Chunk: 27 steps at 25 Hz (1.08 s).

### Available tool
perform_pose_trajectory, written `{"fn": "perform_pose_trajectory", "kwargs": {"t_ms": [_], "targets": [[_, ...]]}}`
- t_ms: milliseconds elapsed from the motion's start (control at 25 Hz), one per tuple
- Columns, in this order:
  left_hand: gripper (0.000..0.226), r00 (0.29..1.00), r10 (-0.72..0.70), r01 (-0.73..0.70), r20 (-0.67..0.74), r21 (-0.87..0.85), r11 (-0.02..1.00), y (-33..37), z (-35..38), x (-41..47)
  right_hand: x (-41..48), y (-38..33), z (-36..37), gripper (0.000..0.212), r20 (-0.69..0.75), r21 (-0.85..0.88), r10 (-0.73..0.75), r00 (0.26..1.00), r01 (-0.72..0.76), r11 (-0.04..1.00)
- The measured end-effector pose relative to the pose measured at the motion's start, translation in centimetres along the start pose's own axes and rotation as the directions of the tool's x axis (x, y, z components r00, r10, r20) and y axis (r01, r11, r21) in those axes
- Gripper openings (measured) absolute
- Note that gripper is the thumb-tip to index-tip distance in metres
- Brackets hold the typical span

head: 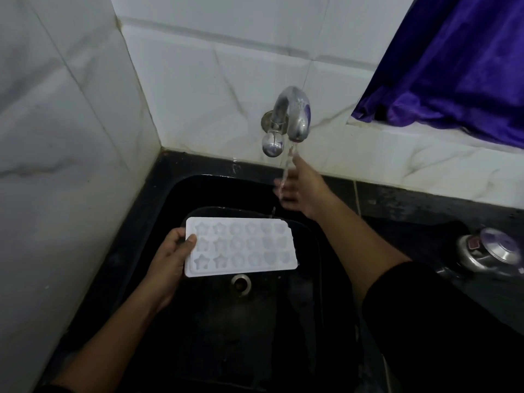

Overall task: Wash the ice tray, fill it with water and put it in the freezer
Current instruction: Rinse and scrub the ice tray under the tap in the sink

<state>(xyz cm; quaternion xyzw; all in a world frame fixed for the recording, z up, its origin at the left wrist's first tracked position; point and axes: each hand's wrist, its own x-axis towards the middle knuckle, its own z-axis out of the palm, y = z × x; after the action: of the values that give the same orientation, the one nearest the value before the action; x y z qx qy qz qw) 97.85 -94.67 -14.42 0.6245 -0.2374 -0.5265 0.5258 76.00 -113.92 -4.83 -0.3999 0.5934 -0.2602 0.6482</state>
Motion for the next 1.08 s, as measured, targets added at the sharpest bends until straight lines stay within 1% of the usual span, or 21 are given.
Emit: {"fn": "perform_pose_trajectory", "kwargs": {"t_ms": [40, 80, 120, 160, 200, 240, 320, 360, 400, 440, 480, 520, 600, 680, 720, 800, 880, 960, 1000, 1040, 1080], "targets": [[0.011, 1.0, 0.015, -0.016, 0.016, 0.018, 1.0, 0.1, -0.2, -0.3, -1.3, 2.0, -0.9, 0.067, -0.063, -0.154, 0.078, 0.995, -0.087, 0.984], [0.012, 0.999, 0.031, -0.032, 0.034, 0.039, 0.999, 0.2, -0.3, -0.6, -2.8, 4.2, -1.9, 0.069, -0.09, -0.275, 0.153, 0.984, -0.173, 0.946], [0.014, 0.997, 0.05, -0.053, 0.054, 0.054, 0.997, 0.4, -0.3, -0.9, -4.2, 6.2, -2.6, 0.066, -0.072, -0.329, 0.232, 0.97, -0.242, 0.913], [0.016, 0.995, 0.068, -0.074, 0.073, 0.07, 0.995, 0.5, -0.2, -1.1, -5.5, 7.8, -3.2, 0.063, -0.026, -0.305, 0.3, 0.954, -0.293, 0.906], [0.018, 0.992, 0.088, -0.095, 0.088, 0.087, 0.992, 0.5, 0.0, -1.4, -6.6, 8.9, -3.5, 0.057, 0.014, -0.228, 0.33, 0.944, -0.318, 0.92], [0.019, 0.989, 0.111, -0.121, 0.096, 0.104, 0.987, 0.6, 0.2, -1.7, -7.4, 9.7, -3.8, 0.051, 0.031, -0.136, 0.313, 0.949, -0.306, 0.942], [0.021, 0.985, 0.149, -0.159, 0.091, 0.119, 0.98, 0.8, 0.9, -2.4, -8.4, 10.4, -3.9, 0.046, 0.007, -0.002, 0.225, 0.974, -0.224, 0.974], [0.024, 0.985, 0.153, -0.162, 0.082, 0.123, 0.979, 1.0, 1.3, -2.9, -9.0, 10.5, -3.8, 0.047, -0.02, 0.065, 0.174, 0.985, -0.173, 0.983], [0.033, 0.987, 0.144, -0.151, 0.065, 0.125, 0.981, 1.2, 1.8, -3.3, -9.3, 10.6, -3.7, 0.049, -0.056, 0.12, 0.117, 0.992, -0.11, 0.987], [0.043, 0.988, 0.143, -0.15, 0.055, 0.136, 0.979, 1.4, 2.4, -3.8, -9.8, 10.7, -3.5, 0.053, -0.089, 0.148, 0.055, 0.994, -0.041, 0.988], [0.05, 0.987, 0.156, -0.161, 0.044, 0.145, 0.976, 1.6, 2.8, -4.3, -10.3, 10.6, -3.3, 0.058, -0.121, 0.135, -0.018, 0.992, 0.035, 0.99], [0.052, 0.984, 0.176, -0.179, 0.032, 0.139, 0.974, 1.8, 3.3, -4.7, -10.7, 10.6, -3.1, 0.065, -0.149, 0.106, -0.099, 0.984, 0.116, 0.988], [0.059, 0.978, 0.208, -0.208, 0.008, 0.066, 0.976, 2.6, 4.0, -5.3, -11.7, 10.0, -2.8, 0.068, -0.2, 0.035, -0.265, 0.943, 0.277, 0.96], [0.07, 0.981, 0.195, -0.195, 0.002, -0.018, 0.981, 4.2, 4.7, -6.3, -12.9, 9.0, -2.5, 0.057, -0.244, -0.015, -0.393, 0.887, 0.402, 0.916], [0.072, 0.983, 0.182, -0.182, 0.004, -0.046, 0.982, 5.2, 5.1, -6.8, -13.6, 8.2, -2.4, 0.052, -0.263, -0.034, -0.437, 0.86, 0.444, 0.895], [0.073, 0.978, 0.207, -0.206, 0.004, -0.1, 0.973, 7.5, 5.7, -7.6, -15.2, 6.1, -2.2, 0.045, -0.282, -0.054, -0.524, 0.804, 0.532, 0.845], [0.065, 0.963, 0.271, -0.269, -0.013, -0.162, 0.949, 10.2, 6.0, -8.7, -17.0, 3.7, -2.3, 0.04, -0.26, -0.07, -0.589, 0.765, 0.594, 0.802], [0.045, 0.934, 0.353, -0.356, -0.056, -0.244, 0.902, 12.3, 6.1, -9.4, -18.7, 1.8, -2.4, 0.042, -0.248, -0.082, -0.645, 0.723, 0.647, 0.758], [0.039, 0.913, 0.401, -0.406, -0.078, -0.292, 0.866, 12.7, 6.0, -9.5, -19.5, 1.4, -2.5, 0.041, -0.258, -0.087, -0.678, 0.688, 0.683, 0.725], [0.038, 0.885, 0.454, -0.461, -0.104, -0.336, 0.822, 12.7, 6.0, -9.6, -19.9, 1.5, -2.4, 0.04, -0.267, -0.091, -0.718, 0.643, 0.724, 0.683], [0.042, 0.857, 0.499, -0.51, -0.129, -0.349, 0.786, 12.1, 6.1, -9.7, -19.7, 2.4, -2.3, 0.038, -0.279, -0.092, -0.74, 0.612, 0.75, 0.655]]}}
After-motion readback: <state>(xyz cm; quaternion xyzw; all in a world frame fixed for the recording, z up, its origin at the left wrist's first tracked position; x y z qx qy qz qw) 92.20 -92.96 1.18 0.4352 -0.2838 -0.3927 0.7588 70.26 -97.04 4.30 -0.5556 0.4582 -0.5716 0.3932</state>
